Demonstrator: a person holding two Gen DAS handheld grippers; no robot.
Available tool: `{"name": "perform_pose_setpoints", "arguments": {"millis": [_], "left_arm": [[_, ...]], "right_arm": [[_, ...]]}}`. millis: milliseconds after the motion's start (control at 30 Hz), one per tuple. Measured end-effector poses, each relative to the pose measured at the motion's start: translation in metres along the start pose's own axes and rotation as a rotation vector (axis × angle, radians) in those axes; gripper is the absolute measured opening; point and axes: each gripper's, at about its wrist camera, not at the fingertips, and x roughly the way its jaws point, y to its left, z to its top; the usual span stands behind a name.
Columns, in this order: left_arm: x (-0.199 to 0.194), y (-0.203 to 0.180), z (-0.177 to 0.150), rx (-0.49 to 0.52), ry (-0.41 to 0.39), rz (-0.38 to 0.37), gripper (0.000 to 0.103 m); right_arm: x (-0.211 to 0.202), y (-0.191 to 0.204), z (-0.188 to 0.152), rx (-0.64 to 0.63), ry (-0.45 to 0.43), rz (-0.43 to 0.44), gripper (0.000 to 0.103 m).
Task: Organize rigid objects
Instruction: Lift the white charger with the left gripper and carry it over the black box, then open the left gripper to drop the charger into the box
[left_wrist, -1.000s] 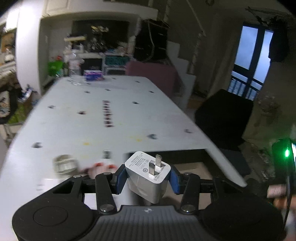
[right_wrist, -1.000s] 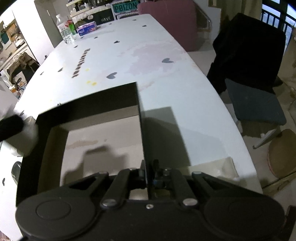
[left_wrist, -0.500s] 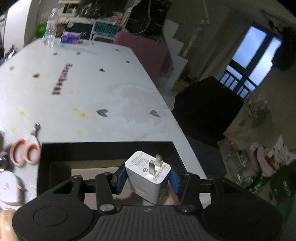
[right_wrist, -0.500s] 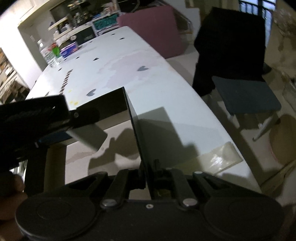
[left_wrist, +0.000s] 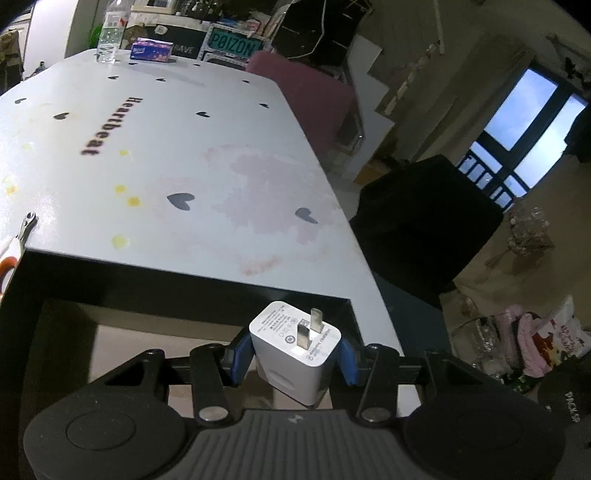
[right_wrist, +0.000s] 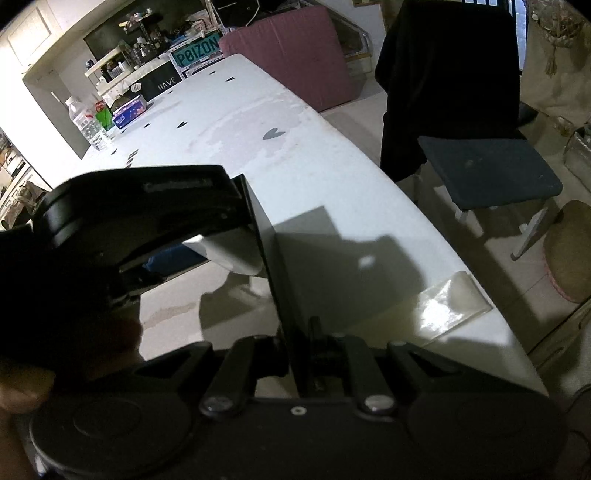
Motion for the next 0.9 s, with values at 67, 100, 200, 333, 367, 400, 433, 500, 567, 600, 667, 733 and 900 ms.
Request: {"name": "perform_pose_setpoints", "arguments": {"millis": [67, 100, 200, 333, 367, 400, 433, 500, 567, 600, 667, 733, 900], "left_arm": [[0.002, -0.001, 0.0, -0.002, 0.007, 0.013, 0.052], [0.003, 0.0, 0.001, -0.006, 0.017, 0.015, 0.053], [-0.006, 0.005, 0.005, -0.007, 0.014, -0.019, 0.059], [-0.032, 0.001, 0.009, 0.044, -0.014, -0.036, 0.063], [-0.038, 0.0, 0.01, 0.056, -0.018, -0.037, 0.064], [-0.045, -0.001, 0.011, 0.067, -0.022, -0.037, 0.064], [-0.051, -0.002, 0.011, 0.077, -0.025, -0.037, 0.064], [-0.062, -0.003, 0.01, 0.098, -0.03, -0.032, 0.064], [-0.074, -0.004, 0.007, 0.127, -0.034, -0.021, 0.064], [-0.079, -0.005, 0.006, 0.14, -0.035, -0.013, 0.064], [-0.089, -0.004, 0.002, 0.162, -0.035, 0.005, 0.065], [-0.095, -0.001, -0.002, 0.173, -0.031, 0.02, 0.066], [-0.114, 0.01, -0.012, 0.184, -0.036, 0.065, 0.076]], "right_arm": [[0.0, -0.001, -0.001, -0.001, 0.0, 0.002, 0.011], [0.0, -0.001, -0.001, -0.001, -0.001, 0.003, 0.011], [-0.001, -0.002, -0.001, -0.002, -0.001, 0.004, 0.011], [-0.001, -0.002, -0.001, -0.001, -0.001, 0.004, 0.011], [-0.001, -0.002, -0.001, -0.001, -0.001, 0.004, 0.011], [-0.001, -0.002, 0.0, -0.002, -0.002, 0.003, 0.011], [-0.001, -0.002, 0.0, -0.003, -0.003, 0.0, 0.011], [-0.001, -0.002, -0.001, -0.004, -0.004, 0.001, 0.011], [-0.001, -0.001, -0.001, -0.007, -0.005, 0.001, 0.011], [-0.001, -0.001, -0.001, -0.007, -0.007, 0.001, 0.01], [-0.001, -0.001, -0.001, -0.007, -0.009, 0.002, 0.01], [0.0, -0.001, -0.001, -0.01, -0.012, 0.0, 0.01], [0.0, -0.001, 0.0, -0.013, -0.015, -0.001, 0.01]]}}
